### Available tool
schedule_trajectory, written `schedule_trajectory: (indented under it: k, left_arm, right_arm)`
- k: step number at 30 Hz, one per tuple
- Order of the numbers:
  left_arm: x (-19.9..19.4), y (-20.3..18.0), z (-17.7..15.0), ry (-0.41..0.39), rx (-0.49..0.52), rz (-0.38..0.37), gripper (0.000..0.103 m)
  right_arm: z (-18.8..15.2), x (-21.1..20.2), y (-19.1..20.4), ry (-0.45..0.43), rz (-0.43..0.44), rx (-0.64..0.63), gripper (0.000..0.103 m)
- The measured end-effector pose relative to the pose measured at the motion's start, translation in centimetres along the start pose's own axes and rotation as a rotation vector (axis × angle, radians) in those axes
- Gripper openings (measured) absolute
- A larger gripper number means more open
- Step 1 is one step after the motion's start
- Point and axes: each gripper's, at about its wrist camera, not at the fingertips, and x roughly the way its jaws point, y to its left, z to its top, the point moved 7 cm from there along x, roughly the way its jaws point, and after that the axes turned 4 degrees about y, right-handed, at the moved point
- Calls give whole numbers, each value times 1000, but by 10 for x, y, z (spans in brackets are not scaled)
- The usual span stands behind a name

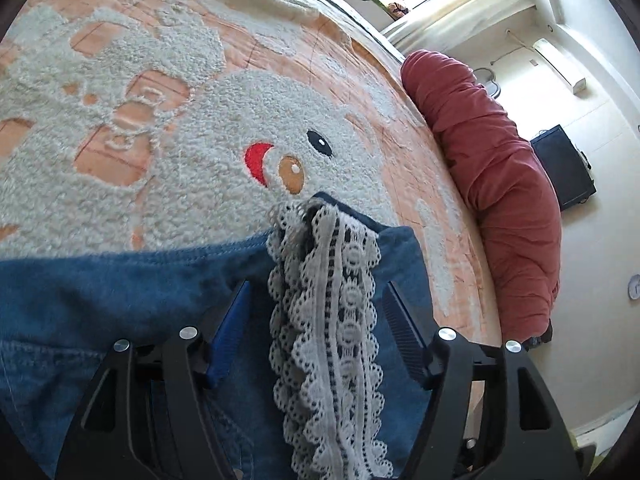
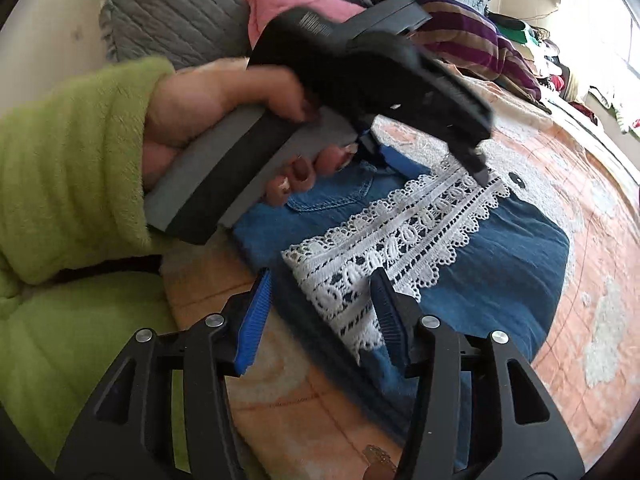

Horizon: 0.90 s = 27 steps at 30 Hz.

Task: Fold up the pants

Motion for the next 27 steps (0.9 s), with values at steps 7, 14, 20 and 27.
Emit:
schedule_trajectory:
  k: [7,14,20,27]
  left_arm:
    - [11,-4,10,20,10,17,62]
    - [19,4,23,2,-54,-33,24]
    - [-8,-3,18,-50,-39,-82,20]
    - [-27,-6,14,-63,-8,-45,19]
  right_arm:
    - [-2,8,-10,1,11,27,30]
    - [-1,-5,-28,-45,188,130,13]
    - [1,-19,-36,-84,309,189,12]
    - [1,-18,-29,-74,294,146,16]
